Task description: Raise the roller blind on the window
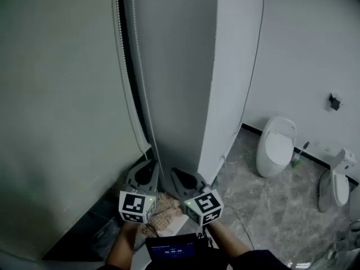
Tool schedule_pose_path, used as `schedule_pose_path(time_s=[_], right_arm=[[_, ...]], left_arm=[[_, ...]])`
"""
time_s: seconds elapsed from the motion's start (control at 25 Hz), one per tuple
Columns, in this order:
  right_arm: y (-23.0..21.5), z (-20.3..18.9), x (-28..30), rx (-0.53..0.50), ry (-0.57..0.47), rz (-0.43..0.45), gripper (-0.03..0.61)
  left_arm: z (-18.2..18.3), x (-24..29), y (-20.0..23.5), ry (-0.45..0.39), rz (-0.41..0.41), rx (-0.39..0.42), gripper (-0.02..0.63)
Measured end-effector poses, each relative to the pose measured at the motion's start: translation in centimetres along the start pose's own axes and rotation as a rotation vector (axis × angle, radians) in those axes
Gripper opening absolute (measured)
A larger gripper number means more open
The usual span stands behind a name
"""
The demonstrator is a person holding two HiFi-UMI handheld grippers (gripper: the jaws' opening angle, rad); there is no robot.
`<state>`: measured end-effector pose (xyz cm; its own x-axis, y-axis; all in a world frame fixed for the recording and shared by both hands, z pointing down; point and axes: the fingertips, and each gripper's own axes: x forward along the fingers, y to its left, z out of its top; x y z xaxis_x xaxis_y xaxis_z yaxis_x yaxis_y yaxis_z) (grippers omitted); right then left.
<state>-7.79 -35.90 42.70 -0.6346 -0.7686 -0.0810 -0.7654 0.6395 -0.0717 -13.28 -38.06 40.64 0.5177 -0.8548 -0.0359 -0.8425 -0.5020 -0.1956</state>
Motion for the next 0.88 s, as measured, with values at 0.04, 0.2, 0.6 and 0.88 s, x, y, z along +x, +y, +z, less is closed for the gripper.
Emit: schedule_pose_path(time_s=[0.04,0.2,0.6,0.88], right_arm=[[-0.1,-0.1,0.1,-0.002,-0.001,0.000,0.009],[-0.1,-0.1,0.1,-0.016,-0.007,0.004,0.009],[0.5,0.9,-0.8,0.010,-0.067,0.032,0.009],[-0.1,0.7,-1.6,0.000,-0.050,0.003,0.009]], left_arm=[[-0.2,0.4,0.2,0.005,0.004,0.003,0.015],[-0.8,1.4,0.9,0.022,0.021,0.022,0.015],[2.6,4.8,4.3,-0.029,0.013,-0.012,0.020],[4.1,8.5,4.4,0.005,-0.055,-0.015,0.064]])
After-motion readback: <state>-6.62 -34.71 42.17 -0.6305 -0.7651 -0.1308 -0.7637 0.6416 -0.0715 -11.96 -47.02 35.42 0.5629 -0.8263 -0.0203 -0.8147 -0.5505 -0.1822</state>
